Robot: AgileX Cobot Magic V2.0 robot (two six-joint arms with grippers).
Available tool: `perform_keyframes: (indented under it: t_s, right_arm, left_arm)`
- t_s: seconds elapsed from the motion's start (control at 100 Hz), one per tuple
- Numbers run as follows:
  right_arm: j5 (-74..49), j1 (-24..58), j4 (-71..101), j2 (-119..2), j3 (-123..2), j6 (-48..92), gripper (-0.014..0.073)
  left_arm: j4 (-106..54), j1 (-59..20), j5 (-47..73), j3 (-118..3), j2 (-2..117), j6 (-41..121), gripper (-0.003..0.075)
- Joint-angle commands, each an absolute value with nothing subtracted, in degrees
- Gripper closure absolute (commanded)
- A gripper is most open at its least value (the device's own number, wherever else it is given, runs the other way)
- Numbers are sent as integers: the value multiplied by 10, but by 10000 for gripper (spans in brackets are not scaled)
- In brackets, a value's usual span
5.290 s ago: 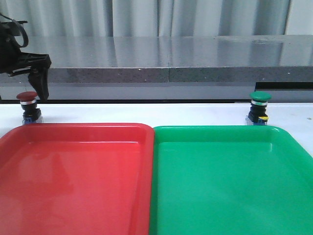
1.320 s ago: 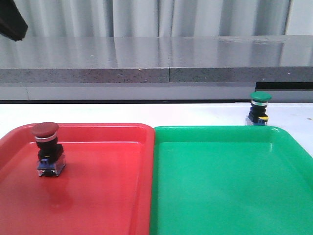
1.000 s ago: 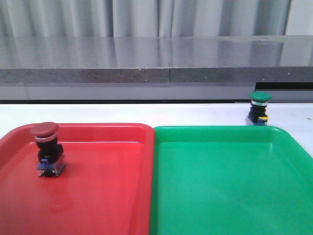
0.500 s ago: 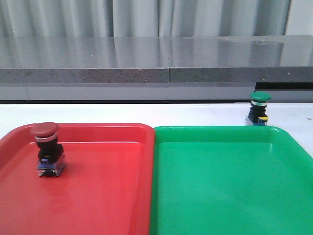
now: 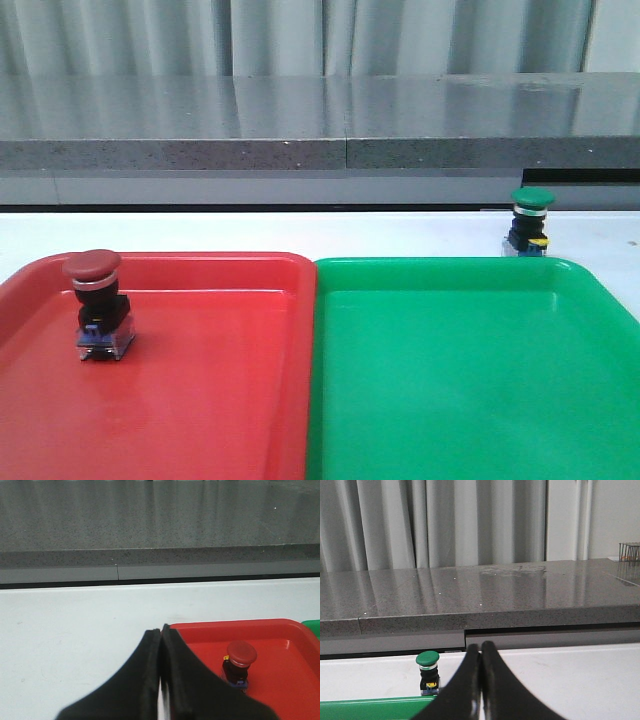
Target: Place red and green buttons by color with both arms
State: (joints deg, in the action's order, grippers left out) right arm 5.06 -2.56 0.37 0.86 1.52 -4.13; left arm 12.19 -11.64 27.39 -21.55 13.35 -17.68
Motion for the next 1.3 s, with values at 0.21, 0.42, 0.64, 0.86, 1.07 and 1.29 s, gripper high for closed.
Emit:
perform_keyframes:
  t_s: [0.21, 0.42, 0.64, 0.86, 1.07, 1.29]
  right_arm:
    - [98, -28, 0, 19, 5, -43, 658]
    - [98, -28, 0, 19, 5, -43, 658]
    - [98, -28, 0, 18, 5, -43, 658]
    - [98, -28, 0, 18, 5, -43, 658]
    - [98, -28, 0, 18, 5, -43, 658]
    - [98, -28, 0, 18, 5, -43, 658]
  left_arm:
    - [117, -95, 191, -168, 68, -143, 741]
    - [-19, -20, 95, -95, 20, 22, 741]
    - [-32, 18, -35, -5, -21, 25, 741]
    - [-32, 18, -14, 8, -21, 15, 741]
    - [-32, 18, -14, 8, -21, 15, 741]
    - [-32, 18, -14, 8, -21, 15, 741]
